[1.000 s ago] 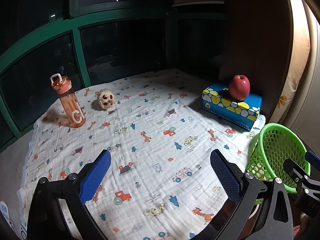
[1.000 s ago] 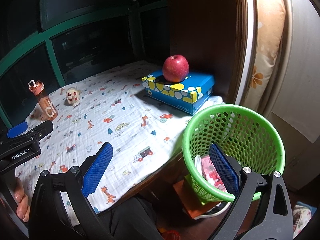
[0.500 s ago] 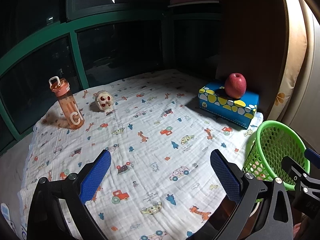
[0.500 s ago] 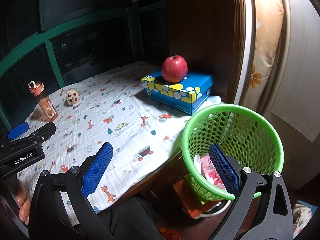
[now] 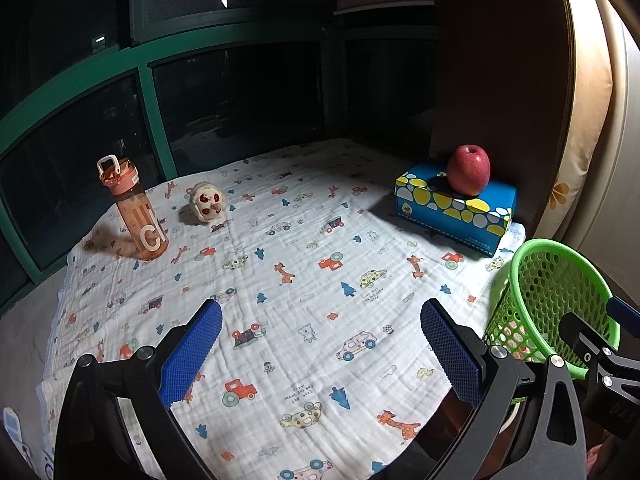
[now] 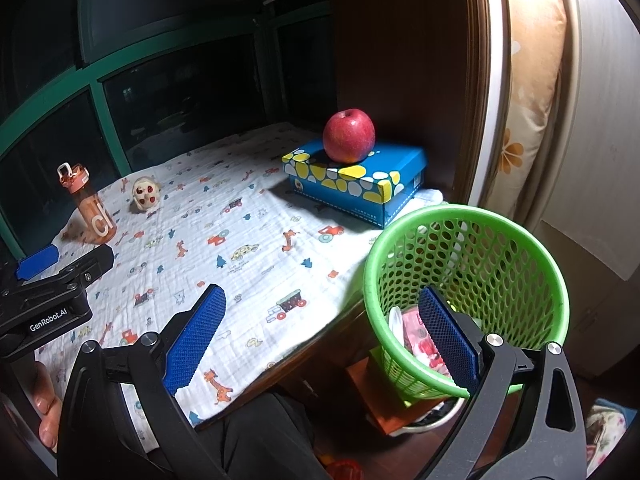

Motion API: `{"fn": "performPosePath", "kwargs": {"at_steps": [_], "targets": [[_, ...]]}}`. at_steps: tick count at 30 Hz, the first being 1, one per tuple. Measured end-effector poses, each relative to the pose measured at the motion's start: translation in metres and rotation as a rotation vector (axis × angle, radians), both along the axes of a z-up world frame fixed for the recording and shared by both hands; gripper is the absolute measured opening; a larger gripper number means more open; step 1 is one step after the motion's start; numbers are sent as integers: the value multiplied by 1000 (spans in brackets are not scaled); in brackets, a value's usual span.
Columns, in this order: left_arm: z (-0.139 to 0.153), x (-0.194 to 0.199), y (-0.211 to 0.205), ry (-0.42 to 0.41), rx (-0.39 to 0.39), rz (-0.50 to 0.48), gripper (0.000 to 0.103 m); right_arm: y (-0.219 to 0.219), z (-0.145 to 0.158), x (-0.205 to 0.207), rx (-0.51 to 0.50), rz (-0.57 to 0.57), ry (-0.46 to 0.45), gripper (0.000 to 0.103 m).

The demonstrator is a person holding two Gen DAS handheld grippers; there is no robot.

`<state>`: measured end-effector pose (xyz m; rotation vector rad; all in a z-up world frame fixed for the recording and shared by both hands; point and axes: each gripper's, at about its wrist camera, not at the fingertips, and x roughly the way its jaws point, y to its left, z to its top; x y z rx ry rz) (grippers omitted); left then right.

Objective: Collect trash

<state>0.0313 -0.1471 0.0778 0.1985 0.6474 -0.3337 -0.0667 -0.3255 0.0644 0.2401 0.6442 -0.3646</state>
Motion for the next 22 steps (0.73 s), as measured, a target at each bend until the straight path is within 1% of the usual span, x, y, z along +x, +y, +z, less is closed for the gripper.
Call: {"fn": "performPosePath", "kwargs": {"at_steps": [10, 22], "targets": [[0, 0, 0, -3, 1, -5, 96, 2, -2, 0, 0, 1, 2, 96], [-5, 7, 3, 17, 2, -3, 96, 6, -5, 5, -1, 11, 6, 96]]}}
